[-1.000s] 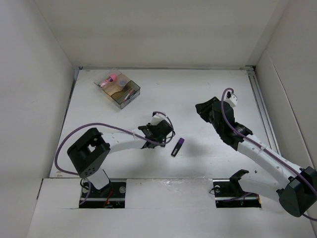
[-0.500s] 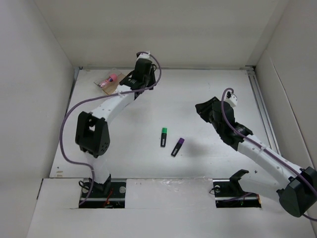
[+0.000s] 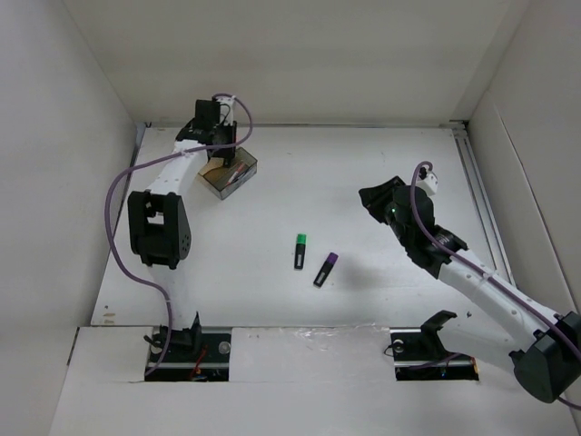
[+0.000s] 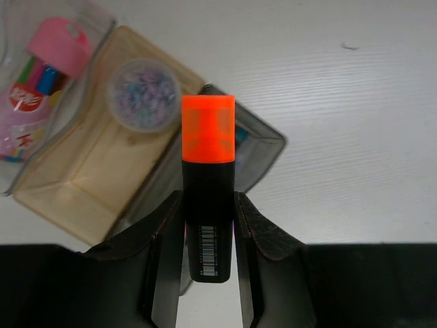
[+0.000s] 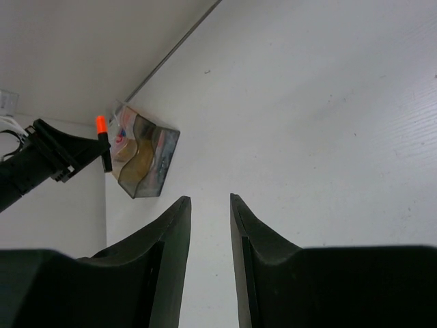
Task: Sort the stationery into containers
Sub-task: Place the pen in the storage box.
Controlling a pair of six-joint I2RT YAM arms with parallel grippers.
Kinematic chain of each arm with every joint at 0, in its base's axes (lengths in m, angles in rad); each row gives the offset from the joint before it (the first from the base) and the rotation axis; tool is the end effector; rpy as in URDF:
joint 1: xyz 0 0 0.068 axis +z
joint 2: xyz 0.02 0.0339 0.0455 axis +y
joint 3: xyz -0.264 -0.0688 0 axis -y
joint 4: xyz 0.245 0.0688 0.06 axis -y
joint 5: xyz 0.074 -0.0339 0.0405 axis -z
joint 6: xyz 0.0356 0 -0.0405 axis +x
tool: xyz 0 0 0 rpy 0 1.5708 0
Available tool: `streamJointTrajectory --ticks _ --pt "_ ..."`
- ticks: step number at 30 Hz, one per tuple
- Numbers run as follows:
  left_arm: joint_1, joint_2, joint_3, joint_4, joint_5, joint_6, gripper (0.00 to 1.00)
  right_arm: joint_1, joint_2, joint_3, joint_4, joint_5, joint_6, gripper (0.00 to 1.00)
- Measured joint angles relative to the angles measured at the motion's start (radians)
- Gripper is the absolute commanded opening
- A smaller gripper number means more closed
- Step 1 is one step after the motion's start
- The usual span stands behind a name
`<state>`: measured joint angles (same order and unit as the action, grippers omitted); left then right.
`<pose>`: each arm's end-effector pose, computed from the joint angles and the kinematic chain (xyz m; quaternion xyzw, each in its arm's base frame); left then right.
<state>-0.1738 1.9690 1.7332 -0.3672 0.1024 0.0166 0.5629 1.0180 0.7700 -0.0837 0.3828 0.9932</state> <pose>0.4571 -0.0839 0.2959 0.1077 0.8778 -0.0816 0.4596 0.2057 0.1141 0.3014 0.2786 0.7573 0.2898 0.5148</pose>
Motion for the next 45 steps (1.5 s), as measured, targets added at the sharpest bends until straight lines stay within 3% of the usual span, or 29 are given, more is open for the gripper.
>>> streamJointTrajectory --ticks 4,13,33,37,42,45 --pt "0.047 0.000 -0.052 -0.012 0.000 0.047 0.00 0.000 -0.003 0.000 0.001 -0.003 0.000 0.35" --pt "0.014 0.000 -0.072 -0.035 -0.012 0.100 0.02 0.000 -0.003 0.000 0.002 -0.005 0.000 0.35" --pt "-0.021 0.033 -0.124 -0.012 -0.117 0.121 0.49 0.000 0.004 0.000 0.003 -0.005 0.000 0.35" --pt "-0.038 0.027 -0.124 -0.002 -0.141 0.110 0.49 0.000 0.007 0.000 0.003 -0.005 0.000 0.35" --pt "-0.061 -0.050 -0.131 0.011 -0.164 0.070 0.40 0.000 0.007 0.000 0.003 -0.006 0.000 0.35" --pt "-0.122 -0.152 -0.151 0.012 -0.208 0.026 0.34 0.000 0.007 0.000 0.003 -0.006 -0.005 0.20"
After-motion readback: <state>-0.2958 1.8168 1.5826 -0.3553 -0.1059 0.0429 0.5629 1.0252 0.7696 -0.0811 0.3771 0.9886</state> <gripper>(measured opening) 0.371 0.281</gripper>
